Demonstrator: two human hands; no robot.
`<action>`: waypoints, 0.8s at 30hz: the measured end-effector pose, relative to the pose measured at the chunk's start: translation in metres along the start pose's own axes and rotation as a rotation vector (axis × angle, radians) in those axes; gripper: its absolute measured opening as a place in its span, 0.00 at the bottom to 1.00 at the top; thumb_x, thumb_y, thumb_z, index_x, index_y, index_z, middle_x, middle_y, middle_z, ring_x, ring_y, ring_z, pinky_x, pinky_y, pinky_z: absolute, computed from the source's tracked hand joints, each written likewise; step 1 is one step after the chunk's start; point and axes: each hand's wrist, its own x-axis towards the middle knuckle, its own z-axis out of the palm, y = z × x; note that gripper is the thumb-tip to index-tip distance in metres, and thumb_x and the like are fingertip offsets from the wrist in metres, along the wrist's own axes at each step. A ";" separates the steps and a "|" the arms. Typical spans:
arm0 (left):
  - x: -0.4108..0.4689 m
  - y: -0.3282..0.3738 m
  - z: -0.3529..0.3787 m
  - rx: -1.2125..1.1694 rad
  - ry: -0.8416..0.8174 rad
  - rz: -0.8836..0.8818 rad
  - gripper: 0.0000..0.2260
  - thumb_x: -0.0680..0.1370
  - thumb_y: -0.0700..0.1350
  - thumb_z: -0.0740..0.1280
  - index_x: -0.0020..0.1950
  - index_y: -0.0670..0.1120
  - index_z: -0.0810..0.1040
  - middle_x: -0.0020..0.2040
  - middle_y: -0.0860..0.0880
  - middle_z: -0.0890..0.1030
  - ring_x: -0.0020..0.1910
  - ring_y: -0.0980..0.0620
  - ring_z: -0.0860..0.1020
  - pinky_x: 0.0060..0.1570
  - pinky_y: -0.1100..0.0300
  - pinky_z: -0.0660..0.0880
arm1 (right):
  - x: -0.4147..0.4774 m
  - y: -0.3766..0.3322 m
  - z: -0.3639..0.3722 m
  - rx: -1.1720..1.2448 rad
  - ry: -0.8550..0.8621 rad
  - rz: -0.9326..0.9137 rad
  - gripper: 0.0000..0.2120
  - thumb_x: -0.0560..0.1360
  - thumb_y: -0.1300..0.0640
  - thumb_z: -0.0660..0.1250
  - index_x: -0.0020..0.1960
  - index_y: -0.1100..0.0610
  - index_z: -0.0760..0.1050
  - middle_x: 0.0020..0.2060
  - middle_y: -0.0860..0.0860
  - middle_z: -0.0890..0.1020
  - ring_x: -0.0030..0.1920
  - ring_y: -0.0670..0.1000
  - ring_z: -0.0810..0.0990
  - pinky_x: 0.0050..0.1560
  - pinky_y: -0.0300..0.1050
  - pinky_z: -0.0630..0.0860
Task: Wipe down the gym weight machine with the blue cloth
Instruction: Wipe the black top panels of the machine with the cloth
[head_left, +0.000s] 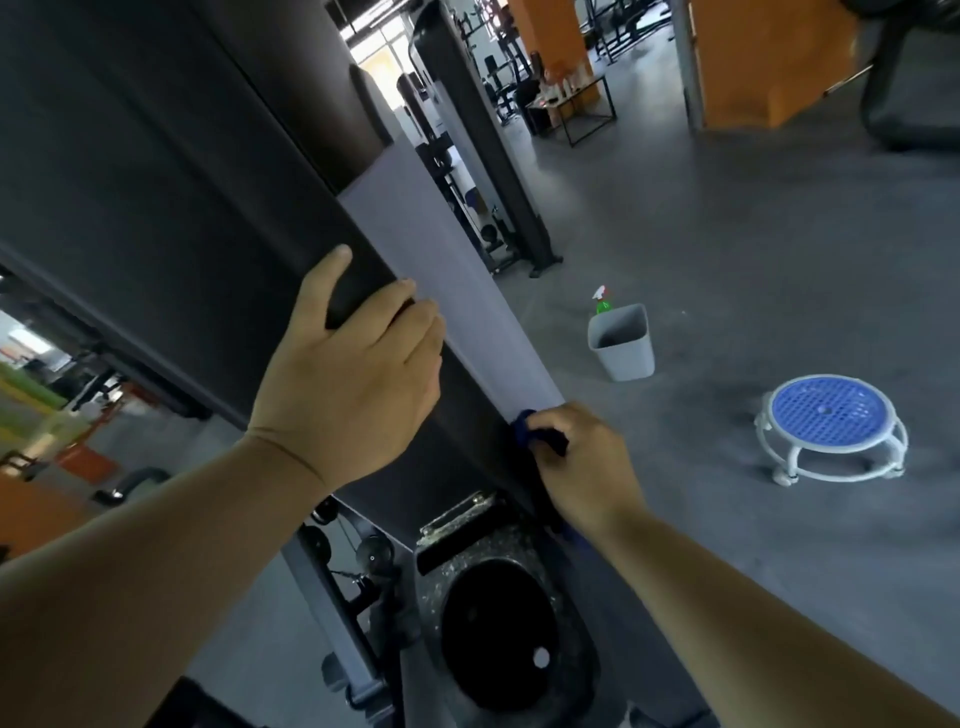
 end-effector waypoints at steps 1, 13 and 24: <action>0.000 0.004 0.001 0.001 -0.012 -0.018 0.16 0.81 0.46 0.58 0.58 0.41 0.81 0.55 0.46 0.82 0.59 0.45 0.79 0.72 0.38 0.53 | 0.003 -0.006 -0.001 0.003 0.012 -0.032 0.16 0.73 0.68 0.68 0.45 0.46 0.81 0.45 0.43 0.80 0.45 0.39 0.76 0.47 0.24 0.68; 0.004 0.016 0.001 0.026 -0.032 -0.060 0.14 0.79 0.47 0.61 0.56 0.45 0.83 0.57 0.49 0.83 0.60 0.48 0.80 0.71 0.38 0.53 | 0.016 0.010 -0.012 -0.012 -0.167 -0.002 0.14 0.74 0.68 0.66 0.45 0.49 0.82 0.46 0.43 0.80 0.46 0.42 0.78 0.46 0.24 0.68; 0.001 0.045 0.003 0.007 -0.249 0.001 0.17 0.83 0.51 0.59 0.62 0.44 0.82 0.63 0.46 0.81 0.63 0.47 0.79 0.69 0.42 0.60 | 0.023 0.025 -0.018 0.054 -0.259 -0.055 0.11 0.73 0.67 0.68 0.49 0.53 0.82 0.46 0.46 0.80 0.46 0.45 0.79 0.47 0.28 0.71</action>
